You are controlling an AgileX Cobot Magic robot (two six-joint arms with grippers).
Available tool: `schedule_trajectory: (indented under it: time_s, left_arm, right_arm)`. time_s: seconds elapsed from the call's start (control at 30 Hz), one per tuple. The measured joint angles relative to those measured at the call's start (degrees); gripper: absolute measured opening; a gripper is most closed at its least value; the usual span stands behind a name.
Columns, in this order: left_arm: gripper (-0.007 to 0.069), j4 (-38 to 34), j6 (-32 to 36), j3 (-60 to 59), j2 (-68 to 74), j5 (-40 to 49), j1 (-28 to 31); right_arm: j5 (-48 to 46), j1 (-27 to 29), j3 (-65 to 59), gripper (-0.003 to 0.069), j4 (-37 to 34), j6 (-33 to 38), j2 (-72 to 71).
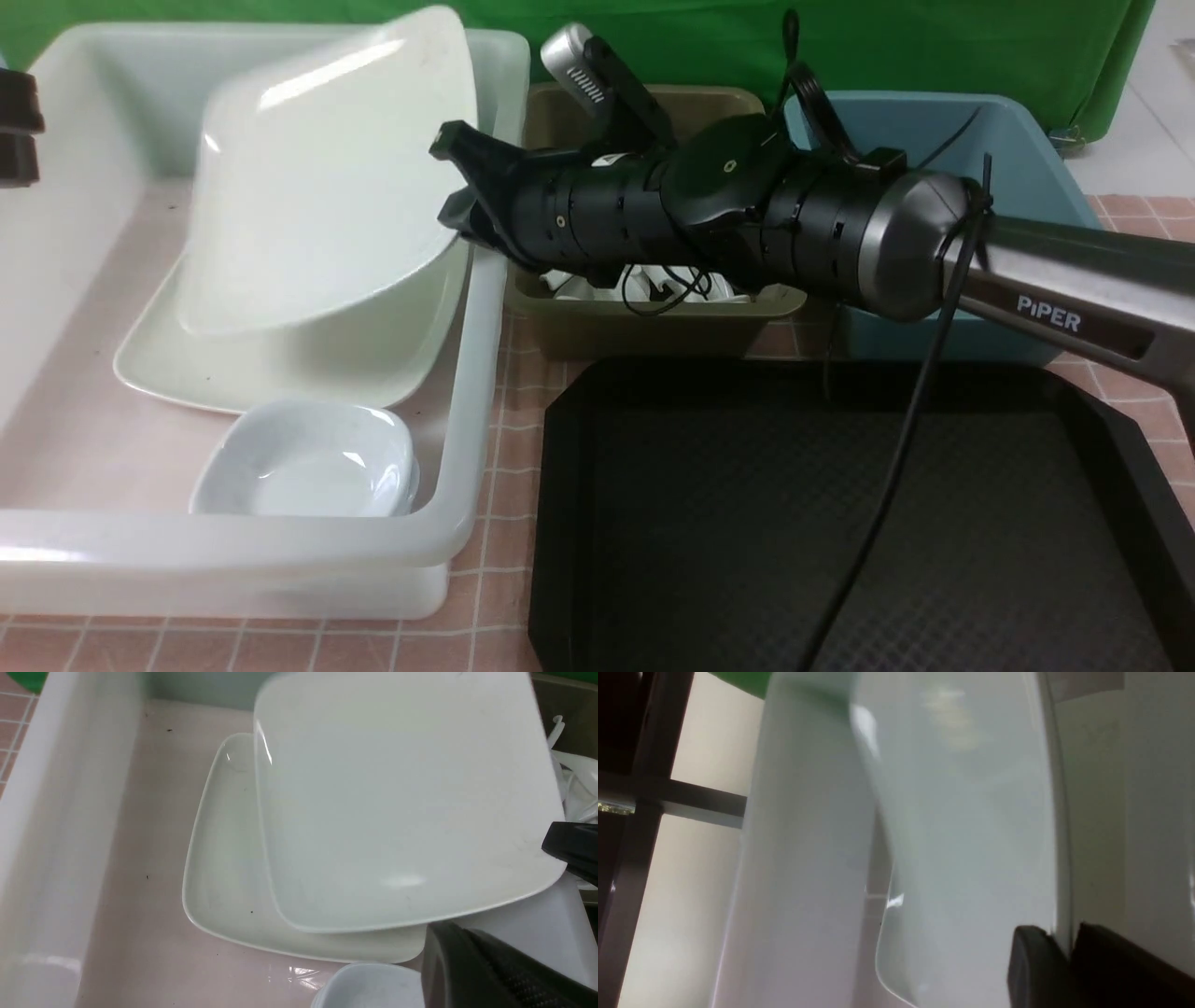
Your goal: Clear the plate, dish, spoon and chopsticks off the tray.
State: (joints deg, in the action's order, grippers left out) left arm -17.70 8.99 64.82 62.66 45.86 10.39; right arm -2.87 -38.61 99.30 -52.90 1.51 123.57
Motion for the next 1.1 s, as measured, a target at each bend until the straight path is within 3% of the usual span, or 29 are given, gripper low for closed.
schedule_trajectory:
  time_s: [0.17, 0.67, 0.8, 0.9, 1.0, 1.1]
  left_arm:
    - [0.0004, -0.05, 0.00, 0.00, 0.00, -0.23, 0.07]
    - [0.0004, -0.07, 0.00, 0.00, 0.00, -0.59, 0.07]
    - [0.0004, -0.19, 1.21, 0.00, 0.00, 1.15, 0.07]
    - [0.0004, -1.86, 2.54, 0.00, 0.00, 1.56, 0.07]
    - [0.0004, -4.31, 5.67, 0.00, 0.00, 2.04, -0.79]
    - [0.0004, -7.71, 11.24, 0.00, 0.00, 2.37, -7.14]
  right_arm:
    - [0.45, 0.05, 0.23, 0.0225, -0.33, -0.05, 0.00]
    - [-1.21, 0.12, 0.40, 0.0223, 0.08, 1.12, -1.85]
    - [-8.73, 3.20, 0.40, 0.0139, 6.69, 7.95, -7.71]
    - [-20.52, 8.88, 0.40, 0.0034, 15.81, 10.57, -15.31]
    - [-28.98, 13.03, 0.40, 0.0030, 22.71, 11.17, -20.86]
    - [-42.94, 19.80, 0.34, 0.0030, 36.59, 10.77, -32.21]
